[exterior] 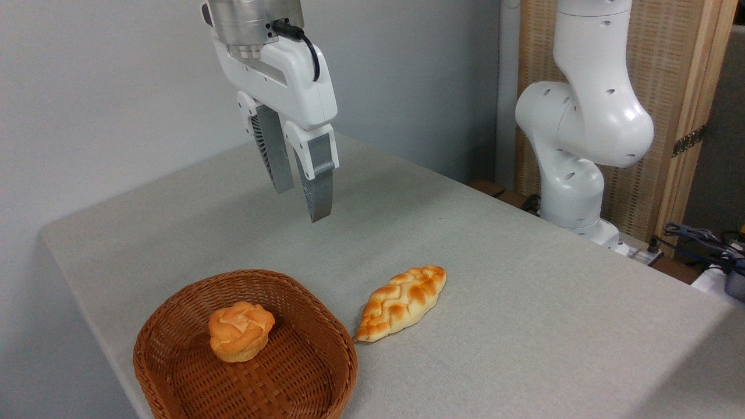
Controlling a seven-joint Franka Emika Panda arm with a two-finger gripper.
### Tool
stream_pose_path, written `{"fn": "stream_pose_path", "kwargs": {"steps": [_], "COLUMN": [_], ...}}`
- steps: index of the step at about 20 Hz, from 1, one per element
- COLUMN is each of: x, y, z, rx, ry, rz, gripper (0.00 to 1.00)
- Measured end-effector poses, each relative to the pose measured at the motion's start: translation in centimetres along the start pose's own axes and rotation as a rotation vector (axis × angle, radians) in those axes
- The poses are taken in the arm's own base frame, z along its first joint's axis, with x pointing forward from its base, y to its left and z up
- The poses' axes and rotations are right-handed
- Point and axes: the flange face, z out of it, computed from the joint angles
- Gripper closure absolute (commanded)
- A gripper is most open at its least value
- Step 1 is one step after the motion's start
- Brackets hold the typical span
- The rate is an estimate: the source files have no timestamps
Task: Put bread into the basket
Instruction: 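Move the open gripper down toward the braided bread loaf, then lower the gripper around the braided loaf and close on it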
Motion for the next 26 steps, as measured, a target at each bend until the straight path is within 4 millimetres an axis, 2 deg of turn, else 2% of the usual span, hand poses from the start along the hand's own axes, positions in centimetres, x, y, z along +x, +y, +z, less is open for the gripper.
{"fn": "stream_pose_path", "kwargs": {"steps": [6, 10, 14, 17, 20, 22, 24, 26], "x": [-1.2, -1.0, -1.3, -2.8, -6.1, -8.5, -9.9, -10.3], "y": [-1.2, -1.2, -1.4, -1.2, -0.6, 0.2, 1.0, 1.8], "z": [0.0, 0.3, 1.7, 3.2, 6.0, 8.9, 12.3, 15.6], "rx": [0.000, -0.004, -0.018, -0.002, 0.014, 0.018, 0.000, -0.016], "ry": [0.001, -0.004, -0.026, -0.049, -0.065, -0.109, -0.146, -0.160], "rz": [-0.043, -0.042, -0.042, -0.030, -0.031, -0.028, -0.021, -0.010], "gripper": [0.00, 0.00, 0.00, 0.00, 0.00, 0.00, 0.00, 0.00]}}
